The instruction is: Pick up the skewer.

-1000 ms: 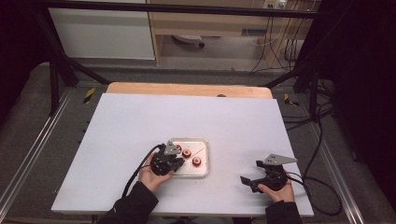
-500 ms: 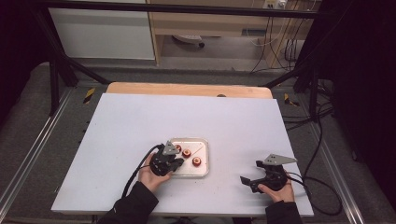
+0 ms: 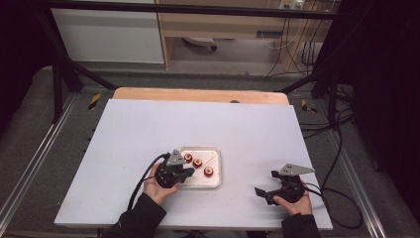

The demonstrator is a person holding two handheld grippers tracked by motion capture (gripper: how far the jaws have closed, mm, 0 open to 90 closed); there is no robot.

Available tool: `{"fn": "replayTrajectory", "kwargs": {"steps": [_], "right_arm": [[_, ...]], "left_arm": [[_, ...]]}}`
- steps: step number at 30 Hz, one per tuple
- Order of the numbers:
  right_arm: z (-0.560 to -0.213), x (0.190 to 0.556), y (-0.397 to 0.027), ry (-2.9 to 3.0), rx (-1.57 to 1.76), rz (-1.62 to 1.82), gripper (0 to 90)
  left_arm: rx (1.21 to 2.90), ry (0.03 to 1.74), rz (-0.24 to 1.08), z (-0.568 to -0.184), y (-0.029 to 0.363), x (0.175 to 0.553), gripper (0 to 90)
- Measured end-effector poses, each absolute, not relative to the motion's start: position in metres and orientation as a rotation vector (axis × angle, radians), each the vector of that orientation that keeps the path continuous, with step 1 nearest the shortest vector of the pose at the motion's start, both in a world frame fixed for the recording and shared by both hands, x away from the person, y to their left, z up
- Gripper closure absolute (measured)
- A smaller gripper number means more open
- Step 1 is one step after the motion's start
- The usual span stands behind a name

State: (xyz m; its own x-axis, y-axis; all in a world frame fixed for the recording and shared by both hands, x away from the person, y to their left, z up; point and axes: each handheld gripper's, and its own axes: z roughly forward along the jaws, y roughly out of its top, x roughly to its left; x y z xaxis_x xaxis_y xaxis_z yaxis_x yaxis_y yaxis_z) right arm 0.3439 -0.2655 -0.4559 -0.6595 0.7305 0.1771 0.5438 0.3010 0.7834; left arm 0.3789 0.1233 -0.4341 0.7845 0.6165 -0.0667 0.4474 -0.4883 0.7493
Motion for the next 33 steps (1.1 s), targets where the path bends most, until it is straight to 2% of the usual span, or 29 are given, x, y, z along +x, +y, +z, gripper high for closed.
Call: {"fn": "replayTrajectory", "kwargs": {"steps": [17, 33], "right_arm": [[-0.450, 0.343, -0.249, 2.373, 1.100, 1.204, 0.4], [-0.430, 0.342, -0.208, 2.435, 0.834, 1.014, 3.4]], "left_arm": [[2.174, 0.721, 0.246, -0.421, 0.124, 0.367, 88.5], [2.245, 0.635, 0.234, -0.408, 0.115, 0.361, 88.5]]}}
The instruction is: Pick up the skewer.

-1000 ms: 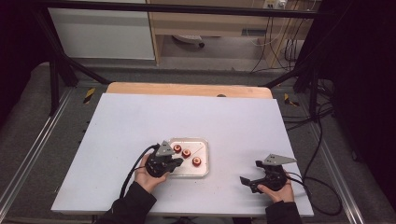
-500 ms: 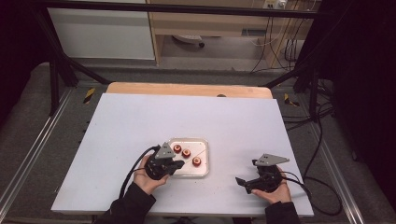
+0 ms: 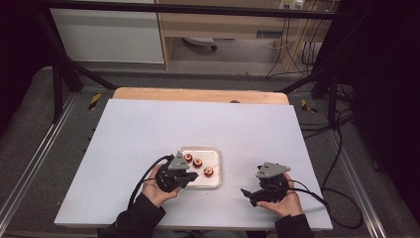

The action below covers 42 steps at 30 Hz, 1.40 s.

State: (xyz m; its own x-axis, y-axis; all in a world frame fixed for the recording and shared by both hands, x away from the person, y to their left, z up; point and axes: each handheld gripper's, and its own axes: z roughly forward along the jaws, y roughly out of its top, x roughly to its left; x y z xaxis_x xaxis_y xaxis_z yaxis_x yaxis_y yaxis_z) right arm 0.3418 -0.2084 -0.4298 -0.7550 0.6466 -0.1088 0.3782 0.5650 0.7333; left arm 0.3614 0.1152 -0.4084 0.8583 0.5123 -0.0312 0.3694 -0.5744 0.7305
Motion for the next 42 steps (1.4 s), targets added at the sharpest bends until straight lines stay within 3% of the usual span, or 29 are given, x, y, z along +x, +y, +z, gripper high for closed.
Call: {"fn": "replayTrajectory", "kwargs": {"steps": [25, 42], "right_arm": [[-0.409, 0.337, -0.160, 2.484, 0.382, 0.776, 17.8], [-0.419, 0.332, -0.156, 2.470, 0.014, 0.650, 45.1]], "left_arm": [[2.366, 0.473, 0.200, -0.396, 0.064, 0.356, 88.5], [2.418, 0.408, 0.160, -0.398, 0.039, 0.353, 88.5]]}}
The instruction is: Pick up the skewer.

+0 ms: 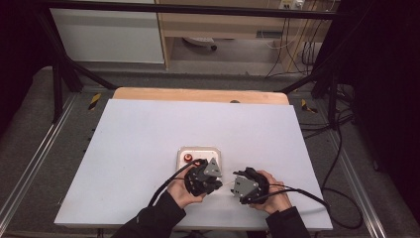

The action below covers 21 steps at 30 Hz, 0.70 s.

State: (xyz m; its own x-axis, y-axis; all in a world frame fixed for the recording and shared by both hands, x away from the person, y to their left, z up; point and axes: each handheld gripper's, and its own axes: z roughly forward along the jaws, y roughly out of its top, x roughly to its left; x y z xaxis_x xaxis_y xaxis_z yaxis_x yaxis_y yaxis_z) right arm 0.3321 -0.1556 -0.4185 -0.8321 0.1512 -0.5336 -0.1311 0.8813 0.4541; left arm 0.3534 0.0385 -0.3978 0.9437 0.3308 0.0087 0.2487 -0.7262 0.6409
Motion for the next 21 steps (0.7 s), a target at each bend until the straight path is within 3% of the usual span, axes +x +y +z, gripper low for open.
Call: {"fn": "replayTrajectory", "kwargs": {"steps": [21], "right_arm": [[-0.428, 0.326, -0.153, 2.456, -0.262, 0.535, 78.0]], "left_arm": [[2.443, 0.360, 0.128, -0.401, 0.023, 0.351, 88.5]]}}
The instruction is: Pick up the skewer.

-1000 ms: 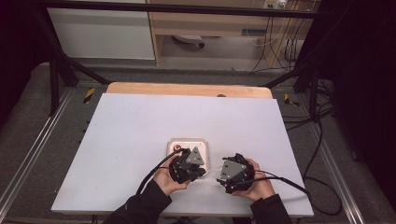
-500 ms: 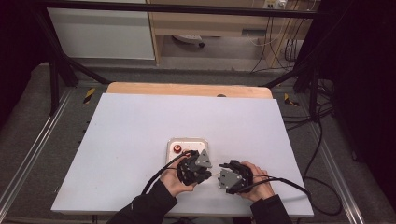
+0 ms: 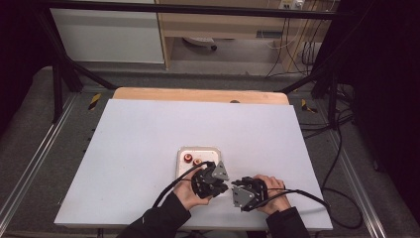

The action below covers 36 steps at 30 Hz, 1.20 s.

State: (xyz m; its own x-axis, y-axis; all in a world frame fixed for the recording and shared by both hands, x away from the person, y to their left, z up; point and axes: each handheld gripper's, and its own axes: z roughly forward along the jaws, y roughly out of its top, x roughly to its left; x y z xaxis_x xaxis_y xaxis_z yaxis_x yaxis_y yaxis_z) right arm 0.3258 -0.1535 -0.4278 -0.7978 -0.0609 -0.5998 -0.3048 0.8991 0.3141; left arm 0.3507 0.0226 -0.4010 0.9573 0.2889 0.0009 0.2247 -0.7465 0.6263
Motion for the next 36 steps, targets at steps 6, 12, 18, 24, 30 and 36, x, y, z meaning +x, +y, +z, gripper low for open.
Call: {"fn": "replayTrajectory", "kwargs": {"steps": [6, 12, 18, 24, 30, 36], "right_arm": [[-0.428, 0.326, -0.154, 2.452, -0.276, 0.525, 84.0], [-0.428, 0.325, -0.153, 2.449, -0.306, 0.497, 87.7], [-0.427, 0.323, -0.151, 2.440, -0.350, 0.452, 88.7], [-0.425, 0.323, -0.149, 2.441, -0.358, 0.427, 88.7], [-0.424, 0.324, -0.143, 2.425, -0.402, 0.369, 88.6], [-0.425, 0.323, -0.139, 2.424, -0.427, 0.324, 88.6]], "left_arm": [[2.446, 0.363, 0.123, -0.402, 0.025, 0.352, 88.5], [2.444, 0.366, 0.122, -0.402, 0.025, 0.353, 88.5], [2.451, 0.375, 0.115, -0.402, 0.026, 0.355, 87.6], [2.507, 0.406, 0.112, -0.397, 0.031, 0.358, 80.1], [2.608, 0.395, 0.055, -0.400, 0.029, 0.360, 83.9], [2.652, 0.384, 0.069, -0.404, 0.024, 0.359, 87.4]]}}
